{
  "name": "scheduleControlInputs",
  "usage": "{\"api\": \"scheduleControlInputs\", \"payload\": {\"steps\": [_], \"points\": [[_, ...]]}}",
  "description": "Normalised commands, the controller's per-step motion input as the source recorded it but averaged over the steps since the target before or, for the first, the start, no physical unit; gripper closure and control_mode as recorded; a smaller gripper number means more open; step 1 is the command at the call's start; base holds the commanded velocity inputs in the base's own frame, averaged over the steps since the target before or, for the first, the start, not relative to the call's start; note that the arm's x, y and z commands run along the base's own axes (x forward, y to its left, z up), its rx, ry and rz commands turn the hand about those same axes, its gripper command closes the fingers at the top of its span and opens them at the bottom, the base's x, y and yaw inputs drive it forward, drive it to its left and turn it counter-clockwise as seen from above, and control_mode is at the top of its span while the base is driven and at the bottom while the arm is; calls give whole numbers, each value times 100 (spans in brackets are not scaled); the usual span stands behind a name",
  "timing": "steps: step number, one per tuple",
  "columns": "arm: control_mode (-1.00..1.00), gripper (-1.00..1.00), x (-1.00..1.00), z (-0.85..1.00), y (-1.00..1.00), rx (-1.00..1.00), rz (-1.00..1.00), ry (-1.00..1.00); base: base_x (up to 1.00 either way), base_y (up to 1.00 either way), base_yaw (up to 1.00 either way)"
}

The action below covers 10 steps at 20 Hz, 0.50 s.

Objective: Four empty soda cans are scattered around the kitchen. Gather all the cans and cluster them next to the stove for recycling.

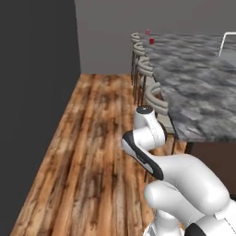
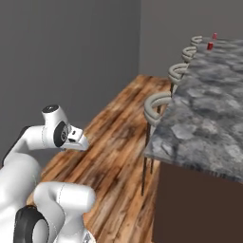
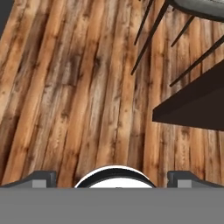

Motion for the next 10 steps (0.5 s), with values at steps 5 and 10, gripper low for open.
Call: {"api": "scheduleControlInputs", "payload": {"steps": [5,10], "points": [[100,-100,0,0,0,0,0,0,-2,25,-37],[100,-100,0,0,0,0,0,0,-30,39,-30]]}}
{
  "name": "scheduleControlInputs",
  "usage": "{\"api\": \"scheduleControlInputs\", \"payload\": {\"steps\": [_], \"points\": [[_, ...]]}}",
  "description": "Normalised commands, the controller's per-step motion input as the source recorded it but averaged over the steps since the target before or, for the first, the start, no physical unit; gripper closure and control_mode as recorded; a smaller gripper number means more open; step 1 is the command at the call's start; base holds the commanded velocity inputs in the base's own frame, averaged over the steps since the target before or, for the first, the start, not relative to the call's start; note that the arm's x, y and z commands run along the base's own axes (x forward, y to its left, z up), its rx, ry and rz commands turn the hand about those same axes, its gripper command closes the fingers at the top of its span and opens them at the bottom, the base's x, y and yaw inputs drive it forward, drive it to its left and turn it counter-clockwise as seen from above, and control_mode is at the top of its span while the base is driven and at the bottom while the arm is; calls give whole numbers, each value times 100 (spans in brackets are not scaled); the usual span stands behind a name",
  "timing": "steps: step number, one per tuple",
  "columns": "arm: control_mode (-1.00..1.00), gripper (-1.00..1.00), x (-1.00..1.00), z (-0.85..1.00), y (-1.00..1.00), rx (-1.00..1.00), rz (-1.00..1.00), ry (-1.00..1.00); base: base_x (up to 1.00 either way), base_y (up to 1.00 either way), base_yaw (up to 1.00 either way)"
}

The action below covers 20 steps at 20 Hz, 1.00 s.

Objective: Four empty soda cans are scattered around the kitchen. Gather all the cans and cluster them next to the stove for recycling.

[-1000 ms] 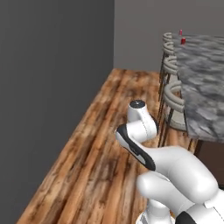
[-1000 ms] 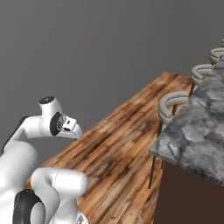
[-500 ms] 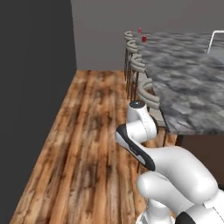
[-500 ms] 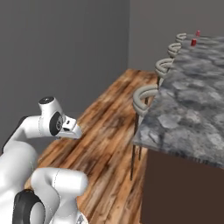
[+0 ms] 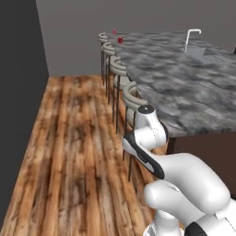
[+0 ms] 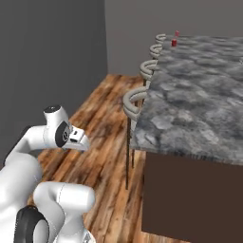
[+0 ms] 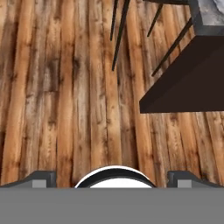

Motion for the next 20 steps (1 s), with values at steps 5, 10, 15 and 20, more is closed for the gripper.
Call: {"api": "scheduleControlInputs", "payload": {"steps": [5,10,15,20], "points": [[100,-100,0,0,0,0,0,0,-22,7,-43],[100,-100,0,0,0,0,0,0,0,0,-50],[100,-100,0,0,0,0,0,0,0,0,-47],[100,-100,0,0,0,0,0,0,4,10,-45]]}}
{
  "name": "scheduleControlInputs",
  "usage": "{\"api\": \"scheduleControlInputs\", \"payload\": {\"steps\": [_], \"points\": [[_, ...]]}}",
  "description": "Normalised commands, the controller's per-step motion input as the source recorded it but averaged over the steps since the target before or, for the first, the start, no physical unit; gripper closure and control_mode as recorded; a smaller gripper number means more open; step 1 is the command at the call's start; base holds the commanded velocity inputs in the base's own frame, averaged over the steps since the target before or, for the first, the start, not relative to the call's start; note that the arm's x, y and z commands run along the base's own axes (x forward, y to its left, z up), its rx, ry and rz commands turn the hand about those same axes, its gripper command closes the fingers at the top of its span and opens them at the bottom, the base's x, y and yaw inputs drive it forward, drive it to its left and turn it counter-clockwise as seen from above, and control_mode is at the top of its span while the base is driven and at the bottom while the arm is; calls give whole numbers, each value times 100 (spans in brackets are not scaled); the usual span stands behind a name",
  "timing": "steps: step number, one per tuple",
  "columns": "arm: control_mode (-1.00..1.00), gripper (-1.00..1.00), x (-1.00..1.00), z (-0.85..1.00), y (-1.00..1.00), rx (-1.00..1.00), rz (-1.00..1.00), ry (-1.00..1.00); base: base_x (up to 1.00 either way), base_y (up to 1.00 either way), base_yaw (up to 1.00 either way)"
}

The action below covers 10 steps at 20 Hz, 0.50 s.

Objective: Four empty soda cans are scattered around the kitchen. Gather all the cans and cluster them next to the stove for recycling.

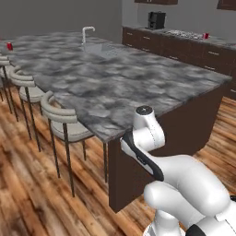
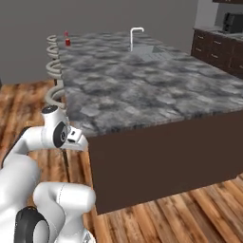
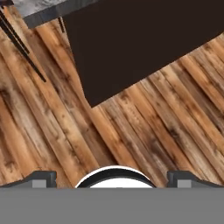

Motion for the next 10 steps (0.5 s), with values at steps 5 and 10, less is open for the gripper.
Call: {"api": "scheduleControlInputs", "payload": {"steps": [5,10], "points": [[100,-100,0,0,0,0,0,0,11,26,-39],[100,-100,0,0,0,0,0,0,-12,17,-40]]}}
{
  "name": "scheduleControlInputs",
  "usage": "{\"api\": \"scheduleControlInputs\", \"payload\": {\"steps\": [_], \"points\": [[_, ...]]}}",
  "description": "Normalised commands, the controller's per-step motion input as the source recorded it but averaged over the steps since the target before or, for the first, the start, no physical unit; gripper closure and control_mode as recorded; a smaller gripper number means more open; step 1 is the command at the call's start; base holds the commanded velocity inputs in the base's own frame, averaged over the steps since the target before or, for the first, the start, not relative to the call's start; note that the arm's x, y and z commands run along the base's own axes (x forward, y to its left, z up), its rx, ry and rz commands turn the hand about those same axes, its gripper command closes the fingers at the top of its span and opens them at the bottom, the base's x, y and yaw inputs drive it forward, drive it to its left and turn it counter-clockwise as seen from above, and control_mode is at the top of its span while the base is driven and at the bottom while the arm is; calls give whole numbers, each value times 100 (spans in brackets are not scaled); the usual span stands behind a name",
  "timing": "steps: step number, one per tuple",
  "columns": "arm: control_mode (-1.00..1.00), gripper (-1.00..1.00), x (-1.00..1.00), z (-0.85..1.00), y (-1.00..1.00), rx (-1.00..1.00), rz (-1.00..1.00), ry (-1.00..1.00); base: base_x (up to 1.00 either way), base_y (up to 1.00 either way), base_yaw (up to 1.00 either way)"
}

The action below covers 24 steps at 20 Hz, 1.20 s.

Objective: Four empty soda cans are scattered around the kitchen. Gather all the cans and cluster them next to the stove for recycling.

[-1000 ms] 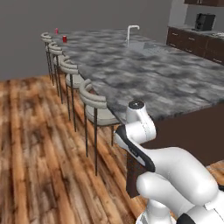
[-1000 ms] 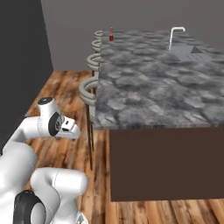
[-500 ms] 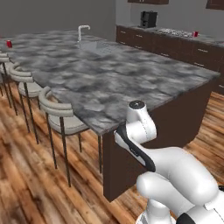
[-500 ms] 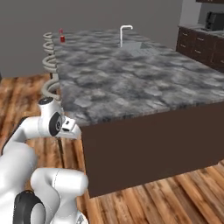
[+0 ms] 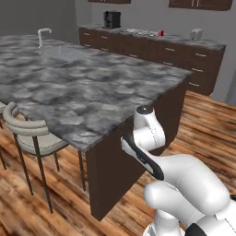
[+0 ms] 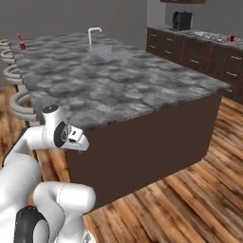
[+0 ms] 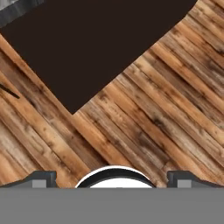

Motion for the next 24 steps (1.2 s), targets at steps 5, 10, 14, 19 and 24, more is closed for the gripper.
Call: {"api": "scheduleControlInputs", "payload": {"steps": [5,10,14,19,24], "points": [[100,-100,0,0,0,0,0,0,-23,9,-42],[100,-100,0,0,0,0,0,0,-25,50,-26],[100,-100,0,0,0,0,0,0,0,100,-9],[100,-100,0,0,0,0,0,0,0,91,-14],[100,-100,0,0,0,0,0,0,6,49,-30]]}}
